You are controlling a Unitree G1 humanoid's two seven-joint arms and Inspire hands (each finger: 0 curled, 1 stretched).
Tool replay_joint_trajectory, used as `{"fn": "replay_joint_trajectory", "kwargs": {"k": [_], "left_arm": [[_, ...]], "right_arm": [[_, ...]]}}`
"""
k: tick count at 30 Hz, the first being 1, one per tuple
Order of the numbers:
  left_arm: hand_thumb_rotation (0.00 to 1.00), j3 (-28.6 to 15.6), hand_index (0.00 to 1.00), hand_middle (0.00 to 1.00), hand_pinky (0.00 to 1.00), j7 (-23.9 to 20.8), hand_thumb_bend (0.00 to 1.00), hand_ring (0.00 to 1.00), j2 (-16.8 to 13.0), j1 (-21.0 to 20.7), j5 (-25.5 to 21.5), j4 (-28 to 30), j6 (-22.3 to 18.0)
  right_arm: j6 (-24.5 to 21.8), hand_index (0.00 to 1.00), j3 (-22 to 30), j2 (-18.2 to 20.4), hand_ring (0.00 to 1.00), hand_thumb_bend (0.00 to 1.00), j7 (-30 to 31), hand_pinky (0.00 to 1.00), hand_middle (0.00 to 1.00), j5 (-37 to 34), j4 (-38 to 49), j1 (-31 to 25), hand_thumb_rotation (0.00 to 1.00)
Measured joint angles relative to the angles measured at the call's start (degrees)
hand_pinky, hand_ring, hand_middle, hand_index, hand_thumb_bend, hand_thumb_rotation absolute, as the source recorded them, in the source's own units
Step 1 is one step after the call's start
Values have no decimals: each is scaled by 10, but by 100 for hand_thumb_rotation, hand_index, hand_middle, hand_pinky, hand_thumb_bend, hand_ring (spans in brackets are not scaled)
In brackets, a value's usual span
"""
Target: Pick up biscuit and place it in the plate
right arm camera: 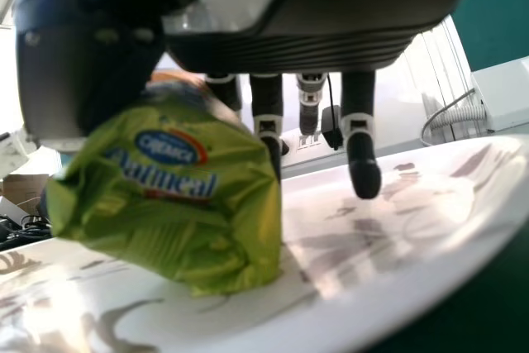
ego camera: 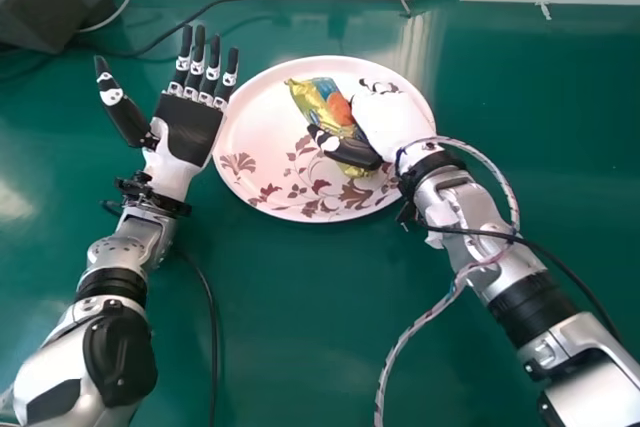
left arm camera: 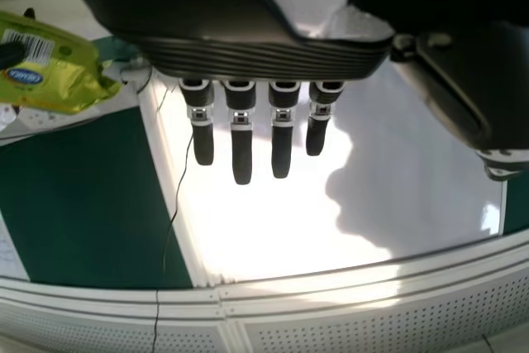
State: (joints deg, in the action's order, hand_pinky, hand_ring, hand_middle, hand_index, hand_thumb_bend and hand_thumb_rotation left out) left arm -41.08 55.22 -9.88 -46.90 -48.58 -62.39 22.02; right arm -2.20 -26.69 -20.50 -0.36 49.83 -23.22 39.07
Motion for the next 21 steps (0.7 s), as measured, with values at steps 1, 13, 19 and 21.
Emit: {"fn": "replay_joint_trajectory", "kwargs": {"k": [1,13,19,21], "left_arm": [[62,0,96,88,87,1,98,83,2,1,1,3,-4],[61,13,96,89,88,41,96,83,5,5,8,8,-48],[61,18,96,89,88,51,96,83,3,5,8,5,-47],[61,20,96,89,87,52,97,83,3,5,8,5,-46]], "right_arm": [[0,50,0,0,43,51,1,29,56,-1,0,0,4],[-3,77,-3,-3,70,75,11,45,84,-2,8,0,44],[-9,80,-3,-4,76,83,15,53,87,-2,18,-4,56],[-9,80,-3,-4,77,85,15,55,87,-2,19,-5,58]]}}
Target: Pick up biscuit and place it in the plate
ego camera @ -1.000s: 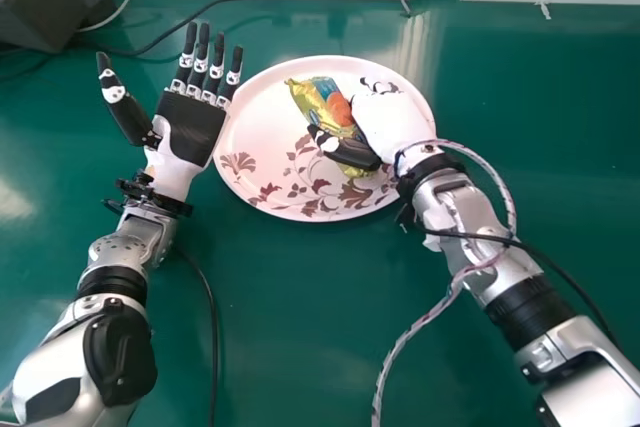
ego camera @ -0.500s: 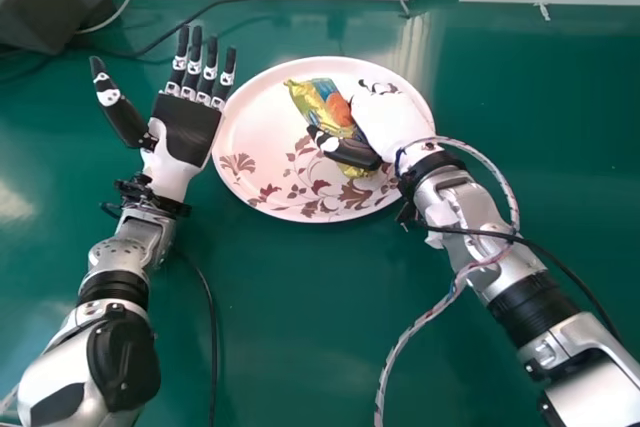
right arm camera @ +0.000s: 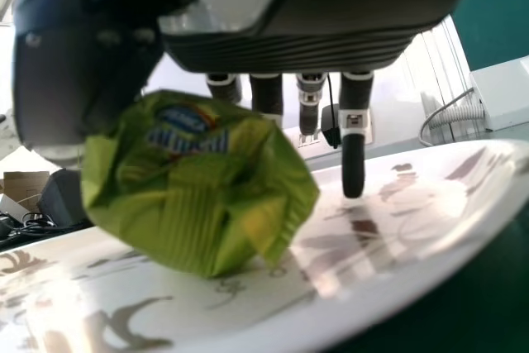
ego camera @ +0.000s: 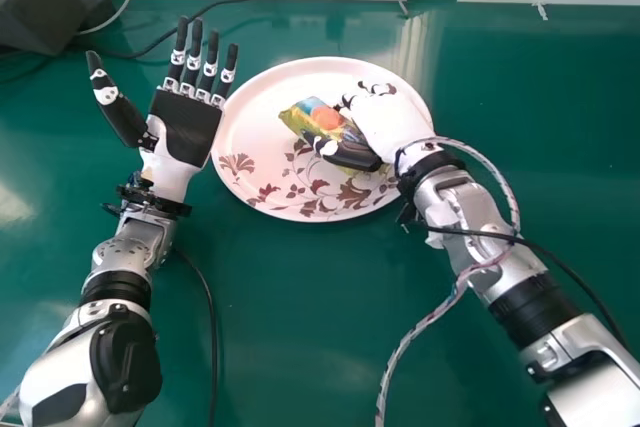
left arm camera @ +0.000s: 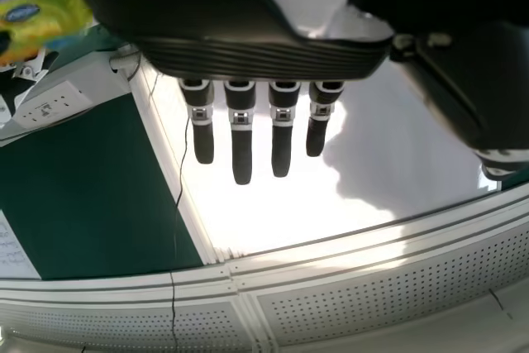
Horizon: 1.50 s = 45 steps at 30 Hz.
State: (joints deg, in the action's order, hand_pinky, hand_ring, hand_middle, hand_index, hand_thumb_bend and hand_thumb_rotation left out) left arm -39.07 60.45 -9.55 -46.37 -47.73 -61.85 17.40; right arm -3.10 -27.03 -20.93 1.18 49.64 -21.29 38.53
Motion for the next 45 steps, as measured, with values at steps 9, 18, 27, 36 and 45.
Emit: {"fn": "replay_joint_trajectory", "kwargs": {"k": [9,18,27,36,45], "left_arm": [[63,1,97,89,87,0,98,84,0,1,0,4,10],[68,2,100,94,95,0,99,88,0,1,4,6,-1],[76,3,100,96,95,0,100,89,1,1,4,8,-3],[79,3,100,97,96,-2,100,90,7,1,4,14,-19],[79,6,100,98,97,1,100,91,8,1,4,14,-26]], "right_arm": [[-3,82,0,-1,81,88,0,61,89,2,7,-4,59],[-22,86,2,-5,84,89,7,66,92,5,34,-16,63],[-34,88,7,-17,88,91,39,73,94,6,80,-32,67],[-33,93,11,-19,92,94,42,79,96,12,109,-39,71],[-40,95,23,-20,96,95,42,85,99,23,138,-45,70]]}}
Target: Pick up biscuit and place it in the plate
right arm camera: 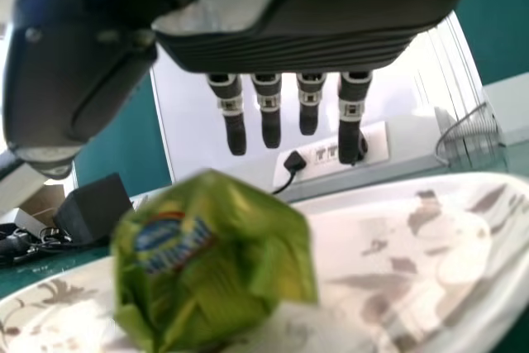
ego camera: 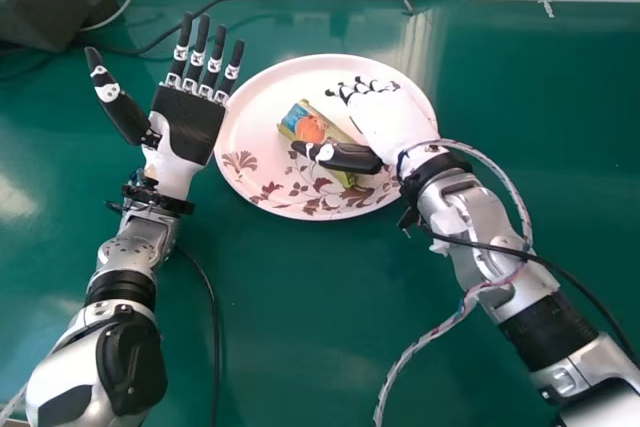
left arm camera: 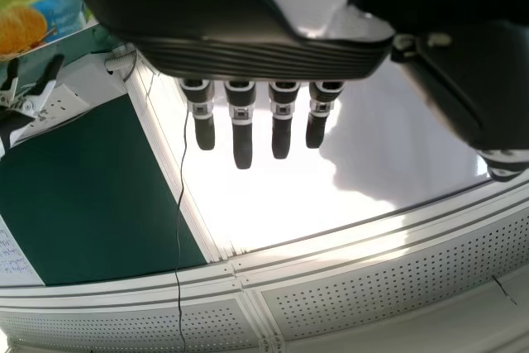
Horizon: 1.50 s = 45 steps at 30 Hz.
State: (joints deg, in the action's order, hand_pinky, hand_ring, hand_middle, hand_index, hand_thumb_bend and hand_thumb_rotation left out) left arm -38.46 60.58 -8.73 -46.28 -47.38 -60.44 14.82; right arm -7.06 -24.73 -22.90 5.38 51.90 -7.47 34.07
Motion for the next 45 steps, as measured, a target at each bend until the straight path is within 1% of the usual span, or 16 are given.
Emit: {"fn": "replay_joint_trajectory", "kwargs": {"k": [3,9,13,15,18,21,27,30,33,36,38,40,42,45], "left_arm": [[79,0,100,99,98,0,100,92,0,0,0,0,-3],[80,3,100,99,98,0,100,93,1,0,0,0,-8],[80,9,100,99,97,1,100,92,1,0,1,0,-15],[81,11,100,99,96,1,100,91,1,0,1,-1,-18],[81,12,100,98,96,2,100,90,1,-1,1,-3,-19],[82,12,100,99,97,2,100,91,0,-1,1,-4,-21],[81,12,100,98,95,2,100,90,0,-2,1,-6,-24],[81,12,100,97,94,7,100,89,0,-2,1,-6,-25],[83,12,100,97,93,7,100,89,0,-2,1,-7,-25],[85,12,100,98,94,7,100,90,0,-3,1,-8,-25],[85,12,100,99,94,7,100,92,-1,-4,1,-10,-25],[85,12,100,100,94,7,100,92,-2,-4,1,-12,-25],[84,12,100,99,92,7,100,91,-2,-5,1,-13,-25],[85,12,100,100,92,7,100,92,-2,-5,1,-14,-26]], "right_arm": [[-2,94,4,0,97,95,0,86,99,1,7,-1,71],[-6,95,14,0,97,95,3,86,100,2,28,-10,71],[-7,94,20,0,98,96,6,90,100,2,41,-13,72],[-6,95,22,0,99,95,6,93,100,2,44,-13,72],[-6,96,24,-1,99,96,5,92,100,4,46,-13,71],[-7,96,25,-1,99,96,5,89,100,7,56,-14,71],[-12,98,29,-1,99,96,7,89,100,14,82,-15,72],[-13,97,34,-2,100,96,11,90,100,15,97,-18,71],[-16,96,38,-2,99,96,14,87,100,19,115,-25,71],[-23,97,44,-2,99,96,18,89,100,20,132,-36,73],[-27,97,47,-2,99,96,28,87,100,19,140,-40,72],[-33,97,51,-2,99,96,38,88,100,18,157,-45,71],[-39,97,57,-1,98,96,46,86,100,17,174,-50,72],[-46,97,68,0,98,96,53,88,100,16,200,-63,74]]}}
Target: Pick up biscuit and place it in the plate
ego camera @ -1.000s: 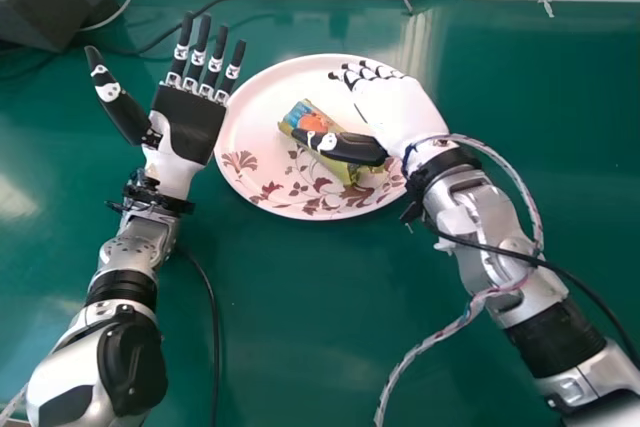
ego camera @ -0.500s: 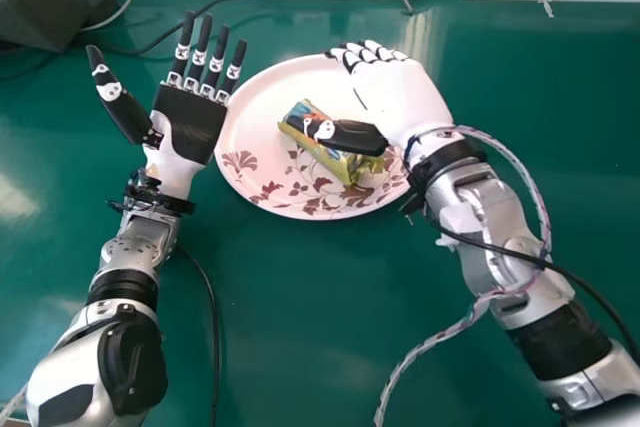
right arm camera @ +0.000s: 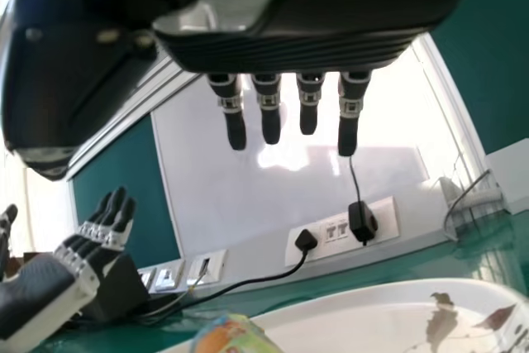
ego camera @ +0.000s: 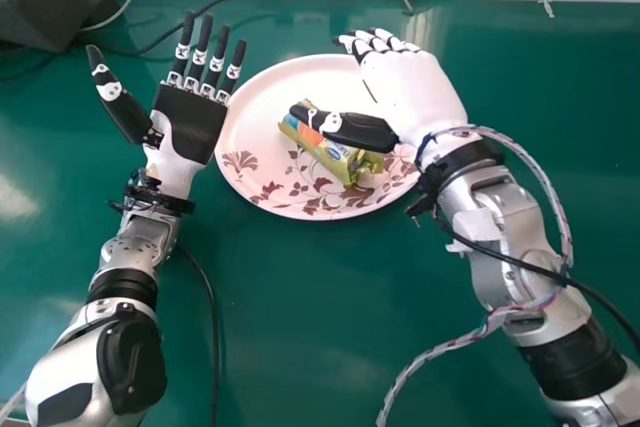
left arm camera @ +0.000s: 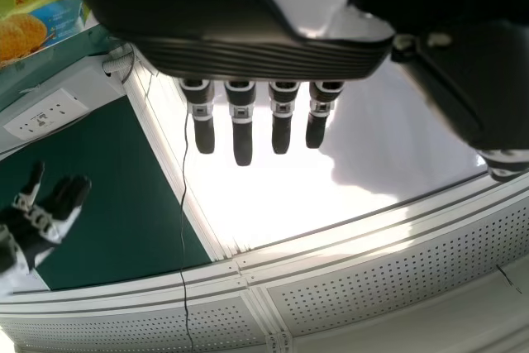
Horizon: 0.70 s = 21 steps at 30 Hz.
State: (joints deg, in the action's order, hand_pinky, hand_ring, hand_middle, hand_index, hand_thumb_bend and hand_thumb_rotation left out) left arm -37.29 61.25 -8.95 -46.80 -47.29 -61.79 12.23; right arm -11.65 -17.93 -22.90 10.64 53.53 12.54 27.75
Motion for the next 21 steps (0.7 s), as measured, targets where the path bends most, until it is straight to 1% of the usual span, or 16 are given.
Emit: {"fn": "replay_joint_trajectory", "kwargs": {"k": [2,5,8,10,13,17,21], "left_arm": [[85,0,100,100,92,0,100,92,0,0,0,0,-3],[85,0,100,98,90,-2,100,91,0,0,0,0,-3],[85,0,100,98,90,-10,100,92,1,0,1,0,-3],[83,1,100,99,90,-13,100,92,2,0,4,0,-9],[80,1,100,99,92,-17,100,93,3,-1,11,-1,-12],[76,1,100,96,88,-19,99,90,3,-3,12,-4,-17],[73,1,100,97,91,-23,95,92,5,-3,15,-4,-29]], "right_arm": [[-2,98,4,0,99,96,6,88,100,0,21,-8,74],[-5,96,11,1,99,96,9,88,100,1,49,-21,72],[-8,96,22,1,97,96,12,87,99,1,75,-32,74],[-12,95,28,2,97,95,19,88,100,1,98,-45,73],[-22,95,44,9,96,94,30,86,100,-6,129,-60,73],[-25,96,72,13,97,95,34,89,100,-18,171,-88,76],[-28,96,96,23,96,96,35,92,99,-37,211,-116,77]]}}
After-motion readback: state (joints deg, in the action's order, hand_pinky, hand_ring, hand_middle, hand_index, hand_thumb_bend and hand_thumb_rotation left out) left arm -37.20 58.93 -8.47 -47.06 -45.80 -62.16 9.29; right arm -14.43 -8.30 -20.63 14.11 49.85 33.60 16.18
